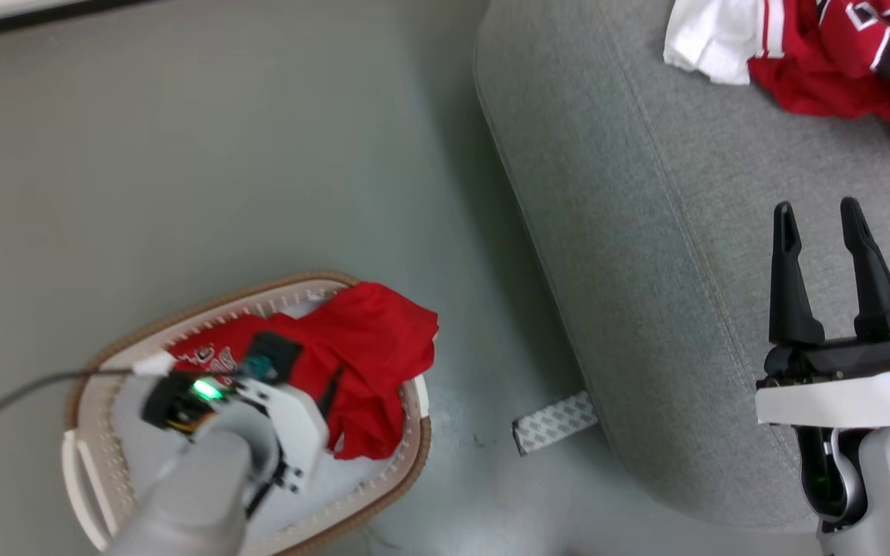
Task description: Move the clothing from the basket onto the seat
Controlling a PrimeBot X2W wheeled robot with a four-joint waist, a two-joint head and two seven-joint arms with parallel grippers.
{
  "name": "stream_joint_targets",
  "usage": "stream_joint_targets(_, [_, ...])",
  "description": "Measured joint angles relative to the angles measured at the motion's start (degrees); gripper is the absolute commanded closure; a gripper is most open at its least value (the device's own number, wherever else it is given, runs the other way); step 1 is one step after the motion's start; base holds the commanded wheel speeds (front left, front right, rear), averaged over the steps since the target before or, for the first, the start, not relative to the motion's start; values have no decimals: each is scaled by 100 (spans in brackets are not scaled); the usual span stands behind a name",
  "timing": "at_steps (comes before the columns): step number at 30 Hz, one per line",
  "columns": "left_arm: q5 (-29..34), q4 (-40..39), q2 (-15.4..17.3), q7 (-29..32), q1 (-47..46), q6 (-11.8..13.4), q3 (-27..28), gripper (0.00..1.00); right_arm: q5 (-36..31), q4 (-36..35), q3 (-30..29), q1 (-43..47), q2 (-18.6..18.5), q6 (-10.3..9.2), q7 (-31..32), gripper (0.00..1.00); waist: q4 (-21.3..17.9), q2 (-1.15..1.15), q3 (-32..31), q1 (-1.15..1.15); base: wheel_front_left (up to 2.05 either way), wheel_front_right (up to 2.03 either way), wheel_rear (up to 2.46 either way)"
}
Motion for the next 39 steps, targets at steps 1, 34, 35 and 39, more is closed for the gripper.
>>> stream_joint_targets(1, [2, 105, 68, 43, -134, -3, -19, 0, 15, -14, 7, -41, 4, 0, 0, 0, -28, 0, 95, 0, 0, 0, 0])
stream_joint_targets(34, [167, 955, 478, 1563, -1129, 151, -985, 100, 762, 47, 457, -549, 86, 0, 0, 0, -665, 0, 1392, -1, 0, 0, 0])
stream_joint_targets(35, [130, 955, 421, 1470, -1113, 151, -972, 100, 737, 57, 445, -551, 86, 1, 0, 0, -650, 0, 1334, -1, 0, 0, 0])
stream_joint_targets(39, [-26, 955, 75, 1004, -896, 147, -968, 100, 461, 113, 313, -536, 90, 0, 0, 0, -526, 0, 906, -1, 0, 0, 0])
